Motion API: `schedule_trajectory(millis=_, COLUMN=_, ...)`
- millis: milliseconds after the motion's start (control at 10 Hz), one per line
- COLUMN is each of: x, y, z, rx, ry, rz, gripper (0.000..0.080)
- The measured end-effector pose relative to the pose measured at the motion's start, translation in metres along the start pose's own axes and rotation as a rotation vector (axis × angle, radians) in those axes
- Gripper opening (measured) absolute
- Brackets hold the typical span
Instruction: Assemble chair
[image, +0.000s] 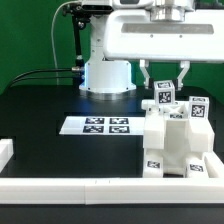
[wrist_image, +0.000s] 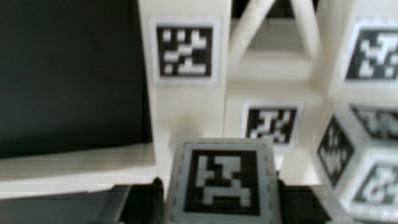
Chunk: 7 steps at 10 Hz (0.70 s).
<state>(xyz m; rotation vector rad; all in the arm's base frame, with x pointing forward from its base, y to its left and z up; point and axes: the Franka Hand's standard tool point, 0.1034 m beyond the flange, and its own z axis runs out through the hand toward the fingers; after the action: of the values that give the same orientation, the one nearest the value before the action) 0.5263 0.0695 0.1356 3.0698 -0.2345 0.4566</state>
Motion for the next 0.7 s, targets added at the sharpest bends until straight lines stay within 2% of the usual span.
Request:
schedule_trajectory(millis=100, x=0.000, y=-0.002, z=0.000, rx=0.002, ry=0.001, rz=-0.013, gripper=0.0288)
schedule_trajectory(millis=400, x=0.003, y=0.007, z=0.000, rx=0.000, ry=0.000, rz=-0.049, gripper=0.0288)
schedule_trajectory(millis=700, x=0.004, y=0.010, z=0.003, rx=0.005, ry=0.006, rz=-0.067, gripper=0.0288)
